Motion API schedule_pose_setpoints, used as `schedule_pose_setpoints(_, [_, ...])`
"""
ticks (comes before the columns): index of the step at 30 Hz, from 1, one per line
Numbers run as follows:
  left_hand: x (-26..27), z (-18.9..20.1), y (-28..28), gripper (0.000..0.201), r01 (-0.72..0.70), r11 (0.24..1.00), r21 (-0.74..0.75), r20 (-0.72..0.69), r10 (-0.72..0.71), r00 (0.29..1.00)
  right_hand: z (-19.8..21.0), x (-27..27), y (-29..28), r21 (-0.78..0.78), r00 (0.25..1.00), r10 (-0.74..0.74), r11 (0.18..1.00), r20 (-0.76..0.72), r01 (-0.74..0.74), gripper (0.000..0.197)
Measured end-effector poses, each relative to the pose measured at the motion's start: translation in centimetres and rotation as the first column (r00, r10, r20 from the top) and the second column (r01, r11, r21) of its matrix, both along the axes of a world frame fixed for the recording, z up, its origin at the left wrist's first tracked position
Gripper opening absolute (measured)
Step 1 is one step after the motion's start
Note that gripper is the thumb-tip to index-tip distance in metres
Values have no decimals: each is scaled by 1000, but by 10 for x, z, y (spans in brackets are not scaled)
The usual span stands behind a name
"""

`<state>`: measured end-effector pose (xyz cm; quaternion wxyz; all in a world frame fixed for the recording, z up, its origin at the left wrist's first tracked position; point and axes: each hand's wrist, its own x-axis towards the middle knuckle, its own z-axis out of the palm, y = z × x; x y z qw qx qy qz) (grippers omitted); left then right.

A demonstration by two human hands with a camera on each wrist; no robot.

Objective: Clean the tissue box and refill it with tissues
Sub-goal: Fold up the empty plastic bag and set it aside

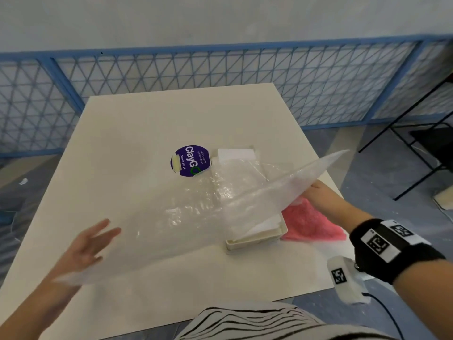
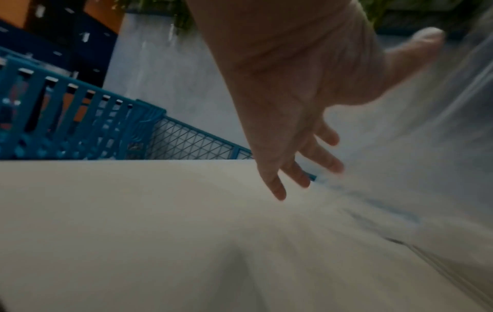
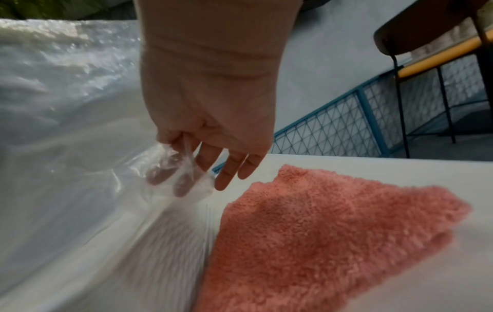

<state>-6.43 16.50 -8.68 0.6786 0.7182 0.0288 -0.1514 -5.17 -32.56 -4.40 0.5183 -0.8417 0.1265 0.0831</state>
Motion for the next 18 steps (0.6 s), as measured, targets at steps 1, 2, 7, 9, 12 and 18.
schedule_pose_setpoints(1, [1, -14, 4, 77, 45, 995, 86, 14, -47, 999, 3, -1, 1, -4, 999, 6, 1000, -39, -7, 25])
schedule_pose_setpoints(2, [-9, 3, -6, 73, 150, 976, 160, 1, -152, 988, -3, 3, -2, 20, 1000, -6, 1000, -29, 6, 25])
schedule_pose_setpoints(7, [-20, 26, -16, 75, 294, 802, 521, 74, -385, 920, 0, 5, -1, 43, 999, -17, 999, -28, 18, 27])
schedule_pose_setpoints(9, [-16, 6, 0, 91, 179, 580, 795, 133, -454, 881, -1, 7, -3, 28, 999, 3, 1000, -49, -2, 27])
schedule_pose_setpoints(12, [-21, -18, 0, 82, 179, 519, 836, 72, -427, 901, -10, 10, -5, 7, 998, -9, 1000, -64, 9, 28])
schedule_pose_setpoints(18, [-22, 9, -48, 20, -10, 825, 566, 494, -330, 805, -5, 8, -8, 8, 997, 50, 999, -53, -49, 23])
